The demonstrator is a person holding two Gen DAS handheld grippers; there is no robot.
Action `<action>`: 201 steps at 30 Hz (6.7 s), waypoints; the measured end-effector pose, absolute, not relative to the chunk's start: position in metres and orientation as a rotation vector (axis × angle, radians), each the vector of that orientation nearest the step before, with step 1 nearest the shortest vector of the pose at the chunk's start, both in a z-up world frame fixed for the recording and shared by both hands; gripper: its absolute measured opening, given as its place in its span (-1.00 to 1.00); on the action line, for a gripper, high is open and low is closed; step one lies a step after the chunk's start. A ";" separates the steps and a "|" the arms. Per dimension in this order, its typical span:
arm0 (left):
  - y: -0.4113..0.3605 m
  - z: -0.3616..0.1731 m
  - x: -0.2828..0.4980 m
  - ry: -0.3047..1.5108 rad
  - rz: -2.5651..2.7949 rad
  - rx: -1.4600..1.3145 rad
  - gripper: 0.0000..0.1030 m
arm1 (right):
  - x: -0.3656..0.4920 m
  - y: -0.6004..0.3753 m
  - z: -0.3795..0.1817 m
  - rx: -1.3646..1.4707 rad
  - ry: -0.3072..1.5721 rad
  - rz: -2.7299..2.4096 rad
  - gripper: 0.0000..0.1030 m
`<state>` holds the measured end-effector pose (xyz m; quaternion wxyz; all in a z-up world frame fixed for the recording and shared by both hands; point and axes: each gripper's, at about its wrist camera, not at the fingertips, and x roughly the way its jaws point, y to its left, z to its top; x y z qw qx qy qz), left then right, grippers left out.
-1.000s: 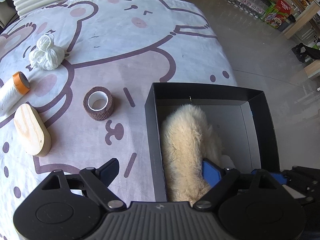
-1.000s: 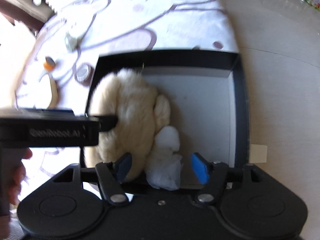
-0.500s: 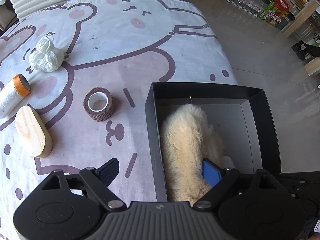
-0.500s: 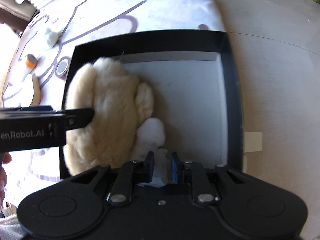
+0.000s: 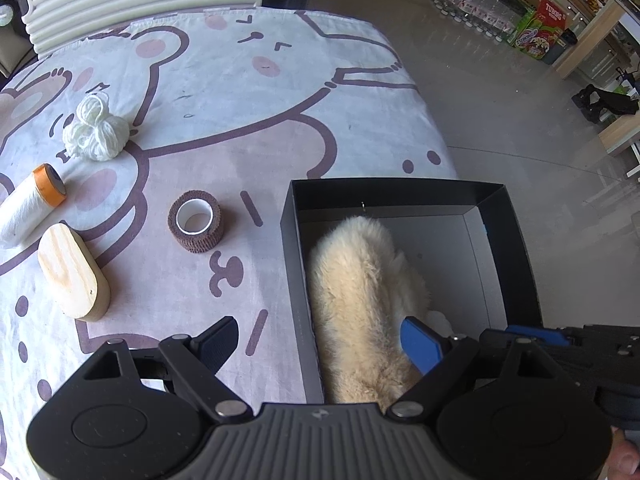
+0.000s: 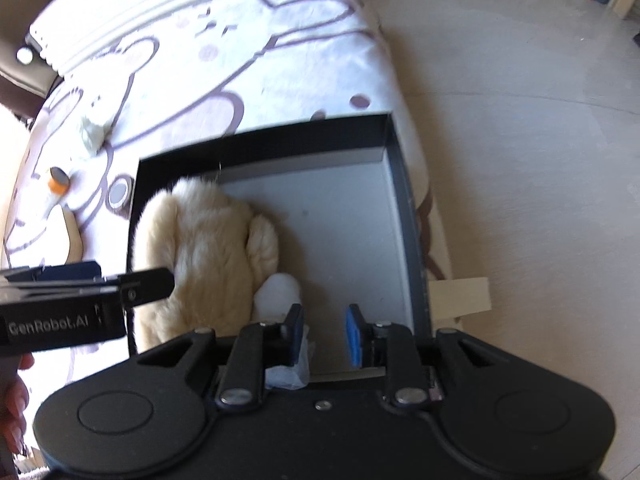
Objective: Organize objects
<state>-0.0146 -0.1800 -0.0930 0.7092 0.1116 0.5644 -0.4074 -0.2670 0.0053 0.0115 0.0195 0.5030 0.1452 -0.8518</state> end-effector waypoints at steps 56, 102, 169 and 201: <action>-0.089 -0.015 -0.052 0.931 -0.839 0.261 1.00 | -0.151 0.002 0.079 0.981 0.637 -3.028 0.96; -0.073 -0.019 -0.033 0.916 -0.789 0.261 1.00 | -0.157 -0.009 0.068 0.942 0.661 -3.025 1.00; 0.013 -0.038 0.065 0.976 -0.552 0.071 0.89 | -0.180 -0.142 0.037 0.814 0.591 -2.803 0.99; -0.055 -0.122 0.121 1.207 -0.511 0.031 0.47 | -0.273 -0.178 0.001 0.884 0.549 -2.700 0.54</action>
